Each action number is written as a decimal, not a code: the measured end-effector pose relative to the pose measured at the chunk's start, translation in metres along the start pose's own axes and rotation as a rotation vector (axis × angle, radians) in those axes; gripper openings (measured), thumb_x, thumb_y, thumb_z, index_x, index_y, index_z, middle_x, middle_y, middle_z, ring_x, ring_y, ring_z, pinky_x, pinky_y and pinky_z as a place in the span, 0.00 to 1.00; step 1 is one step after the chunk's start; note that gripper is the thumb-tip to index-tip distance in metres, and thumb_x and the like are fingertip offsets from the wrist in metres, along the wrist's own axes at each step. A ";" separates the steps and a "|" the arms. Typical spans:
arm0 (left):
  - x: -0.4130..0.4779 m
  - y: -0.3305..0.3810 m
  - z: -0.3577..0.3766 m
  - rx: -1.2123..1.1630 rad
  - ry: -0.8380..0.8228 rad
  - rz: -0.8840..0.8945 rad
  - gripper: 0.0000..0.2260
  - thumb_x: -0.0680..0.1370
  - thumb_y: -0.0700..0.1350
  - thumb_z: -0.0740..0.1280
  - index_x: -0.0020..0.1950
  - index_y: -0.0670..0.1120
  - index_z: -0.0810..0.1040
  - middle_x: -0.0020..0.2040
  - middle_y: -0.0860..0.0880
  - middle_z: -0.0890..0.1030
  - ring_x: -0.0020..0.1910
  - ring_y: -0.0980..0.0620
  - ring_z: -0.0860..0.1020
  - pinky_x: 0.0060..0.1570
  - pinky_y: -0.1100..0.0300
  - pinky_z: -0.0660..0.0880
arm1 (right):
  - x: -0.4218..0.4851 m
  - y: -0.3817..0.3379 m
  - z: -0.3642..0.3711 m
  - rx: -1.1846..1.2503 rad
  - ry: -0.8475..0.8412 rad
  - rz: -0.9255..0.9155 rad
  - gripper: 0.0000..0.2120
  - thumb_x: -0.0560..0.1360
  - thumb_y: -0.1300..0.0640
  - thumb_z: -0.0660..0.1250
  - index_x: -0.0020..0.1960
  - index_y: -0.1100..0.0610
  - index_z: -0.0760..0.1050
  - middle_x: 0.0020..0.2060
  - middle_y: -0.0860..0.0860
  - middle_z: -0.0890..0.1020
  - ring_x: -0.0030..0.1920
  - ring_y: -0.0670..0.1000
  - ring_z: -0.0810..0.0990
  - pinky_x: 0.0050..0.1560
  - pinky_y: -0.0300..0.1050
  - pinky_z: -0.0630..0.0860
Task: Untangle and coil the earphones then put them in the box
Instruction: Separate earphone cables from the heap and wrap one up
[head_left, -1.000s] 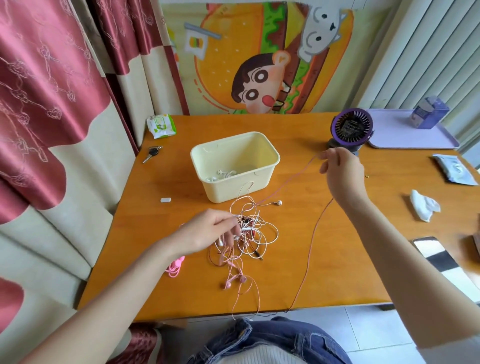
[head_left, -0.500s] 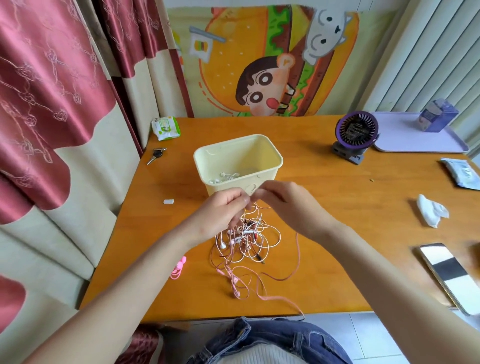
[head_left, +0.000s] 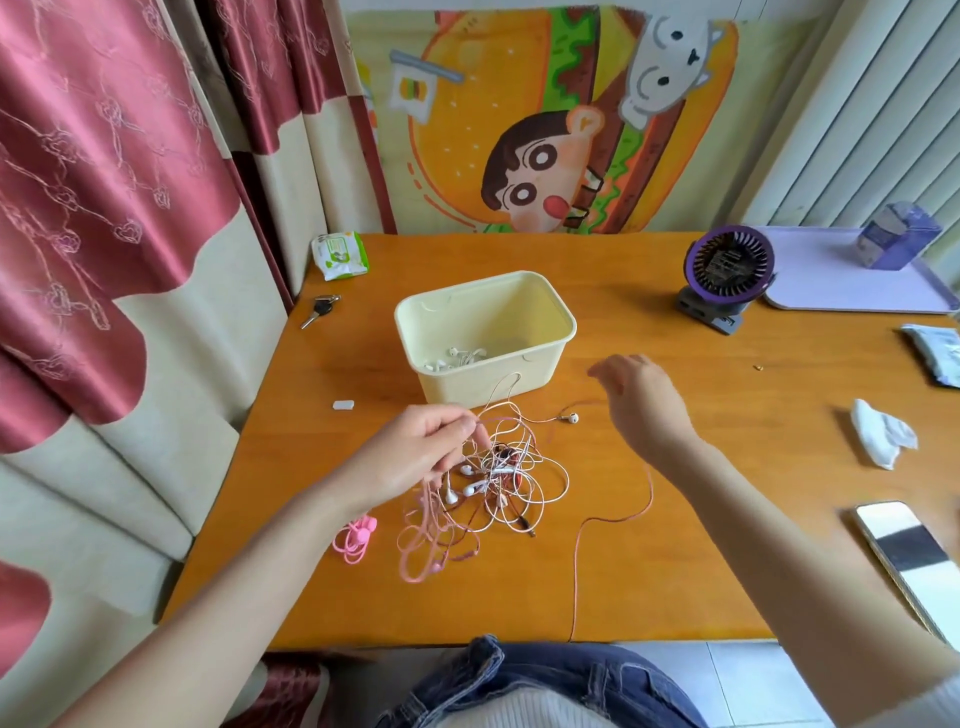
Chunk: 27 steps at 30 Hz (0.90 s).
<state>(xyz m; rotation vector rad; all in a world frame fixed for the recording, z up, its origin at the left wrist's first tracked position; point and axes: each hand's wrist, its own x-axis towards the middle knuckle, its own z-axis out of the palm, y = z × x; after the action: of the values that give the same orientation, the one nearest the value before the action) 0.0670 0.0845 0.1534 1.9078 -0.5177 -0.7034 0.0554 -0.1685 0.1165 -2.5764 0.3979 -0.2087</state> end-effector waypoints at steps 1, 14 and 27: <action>0.003 0.002 0.001 0.028 0.000 0.018 0.13 0.82 0.45 0.55 0.47 0.45 0.78 0.28 0.53 0.66 0.27 0.55 0.64 0.33 0.60 0.65 | -0.005 -0.010 0.001 0.049 -0.007 -0.098 0.12 0.80 0.60 0.57 0.56 0.57 0.79 0.52 0.56 0.79 0.54 0.56 0.76 0.49 0.43 0.69; 0.016 -0.005 0.013 0.005 0.054 0.047 0.12 0.82 0.42 0.56 0.42 0.47 0.75 0.27 0.55 0.65 0.27 0.58 0.63 0.29 0.64 0.60 | -0.031 -0.063 -0.013 0.205 -0.265 -0.247 0.06 0.76 0.51 0.66 0.41 0.49 0.79 0.23 0.46 0.69 0.25 0.46 0.66 0.28 0.38 0.62; 0.004 -0.029 0.010 0.063 -0.105 -0.234 0.12 0.82 0.40 0.56 0.46 0.40 0.77 0.34 0.48 0.78 0.30 0.54 0.76 0.36 0.65 0.74 | 0.004 0.012 0.003 -0.022 0.019 0.118 0.11 0.79 0.57 0.59 0.52 0.57 0.79 0.52 0.58 0.76 0.53 0.59 0.72 0.48 0.50 0.69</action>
<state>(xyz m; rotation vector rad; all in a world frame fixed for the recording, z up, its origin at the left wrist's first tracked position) 0.0645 0.0878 0.1230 2.0183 -0.3881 -0.9532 0.0566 -0.1784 0.1079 -2.5640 0.5601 -0.1871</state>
